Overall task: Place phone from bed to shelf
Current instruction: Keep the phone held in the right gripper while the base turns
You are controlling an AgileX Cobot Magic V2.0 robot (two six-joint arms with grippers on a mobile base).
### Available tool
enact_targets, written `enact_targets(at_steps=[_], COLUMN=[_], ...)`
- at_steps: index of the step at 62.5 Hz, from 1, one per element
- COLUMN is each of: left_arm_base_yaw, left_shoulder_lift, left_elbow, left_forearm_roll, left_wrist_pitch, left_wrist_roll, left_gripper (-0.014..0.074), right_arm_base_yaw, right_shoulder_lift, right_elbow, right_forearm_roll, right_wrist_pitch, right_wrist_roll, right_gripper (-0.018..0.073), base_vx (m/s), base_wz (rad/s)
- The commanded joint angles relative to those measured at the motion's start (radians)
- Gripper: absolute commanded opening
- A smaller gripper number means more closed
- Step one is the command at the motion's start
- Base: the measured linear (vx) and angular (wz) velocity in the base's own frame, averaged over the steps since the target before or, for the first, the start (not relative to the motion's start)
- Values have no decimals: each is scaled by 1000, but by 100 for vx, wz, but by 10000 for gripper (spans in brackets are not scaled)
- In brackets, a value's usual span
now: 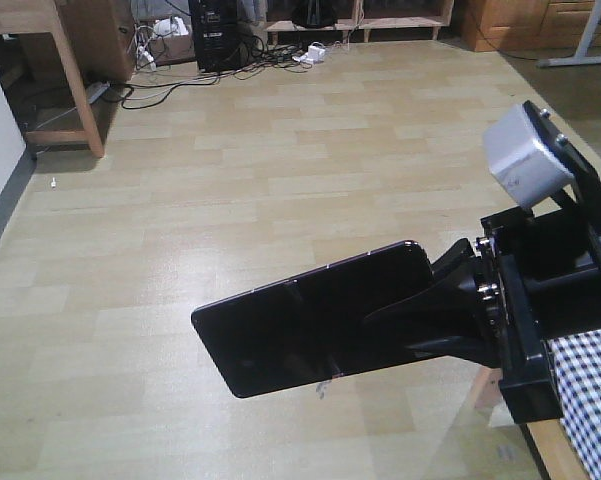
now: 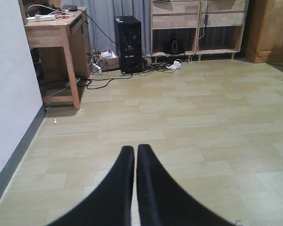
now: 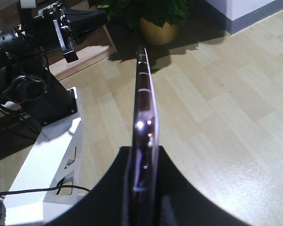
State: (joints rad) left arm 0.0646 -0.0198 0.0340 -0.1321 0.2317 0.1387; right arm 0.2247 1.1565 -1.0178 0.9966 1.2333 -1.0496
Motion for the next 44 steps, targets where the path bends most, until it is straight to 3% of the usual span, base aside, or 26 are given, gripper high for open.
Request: enact_targets(at_steps=[1, 44], left_arm_base_yaw=[2, 2], left_shoulder_lift=[-7, -7], left_elbow=[2, 2], left_forearm_roll=[-6, -6], left_wrist_pitch=[-73, -73], left_wrist_roll=[-4, -4], left_gripper=[1, 1], right_arm_base_yaw=[-2, -2], right_shoulder_lift=[-19, -19], right_elbow=[-28, -28], right_forearm_roll=[84, 84], right_wrist_pitch=[56, 56], right_wrist_roll=[-5, -5], right_gripper=[-4, -4], base_vx=[31, 39], base_wz=[6, 7])
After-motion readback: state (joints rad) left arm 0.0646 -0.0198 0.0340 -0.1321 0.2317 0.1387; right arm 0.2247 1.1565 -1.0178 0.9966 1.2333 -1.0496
